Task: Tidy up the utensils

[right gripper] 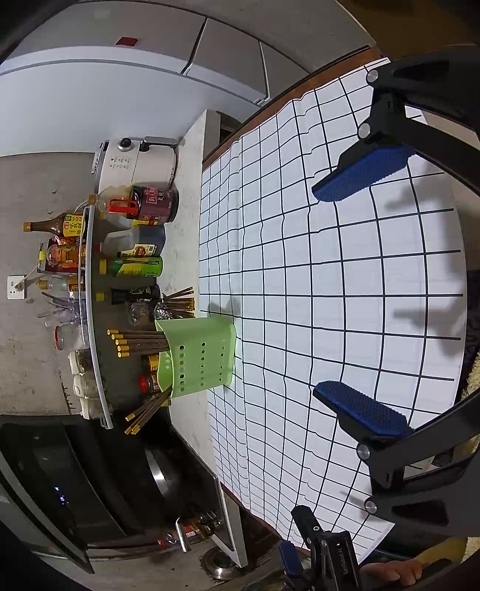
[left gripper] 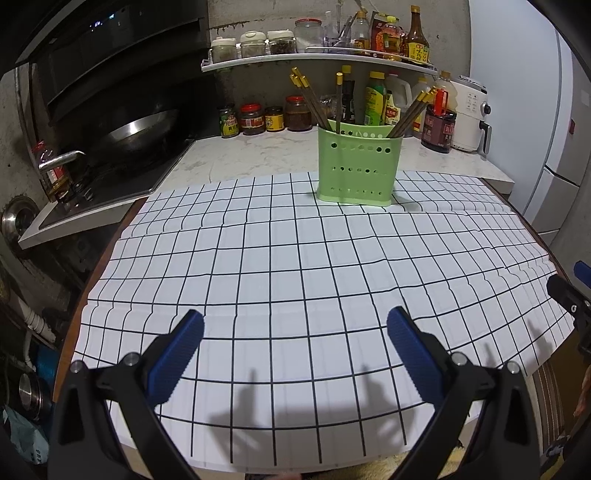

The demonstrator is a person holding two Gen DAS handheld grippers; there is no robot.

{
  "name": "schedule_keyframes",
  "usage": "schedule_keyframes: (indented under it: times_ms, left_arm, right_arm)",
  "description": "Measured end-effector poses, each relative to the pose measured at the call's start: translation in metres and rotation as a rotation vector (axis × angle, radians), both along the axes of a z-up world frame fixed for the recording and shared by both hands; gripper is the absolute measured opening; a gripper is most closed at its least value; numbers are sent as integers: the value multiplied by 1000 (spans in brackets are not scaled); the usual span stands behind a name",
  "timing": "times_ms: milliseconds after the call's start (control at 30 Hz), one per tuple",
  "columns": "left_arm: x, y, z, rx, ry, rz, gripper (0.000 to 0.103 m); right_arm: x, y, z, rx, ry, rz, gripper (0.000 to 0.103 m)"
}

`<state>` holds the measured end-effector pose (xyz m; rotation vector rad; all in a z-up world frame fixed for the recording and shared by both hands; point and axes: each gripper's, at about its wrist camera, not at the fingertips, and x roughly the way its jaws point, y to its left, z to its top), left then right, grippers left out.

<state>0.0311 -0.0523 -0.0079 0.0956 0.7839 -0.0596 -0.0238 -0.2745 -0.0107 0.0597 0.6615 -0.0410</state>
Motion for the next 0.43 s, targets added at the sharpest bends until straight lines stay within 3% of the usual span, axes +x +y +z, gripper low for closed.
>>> schedule_keyframes:
  times_ms: [433]
  left_arm:
    - [0,-1,-2,-11,16,-13,97]
  right_arm:
    - [0,-1,-2,1,4,1,97]
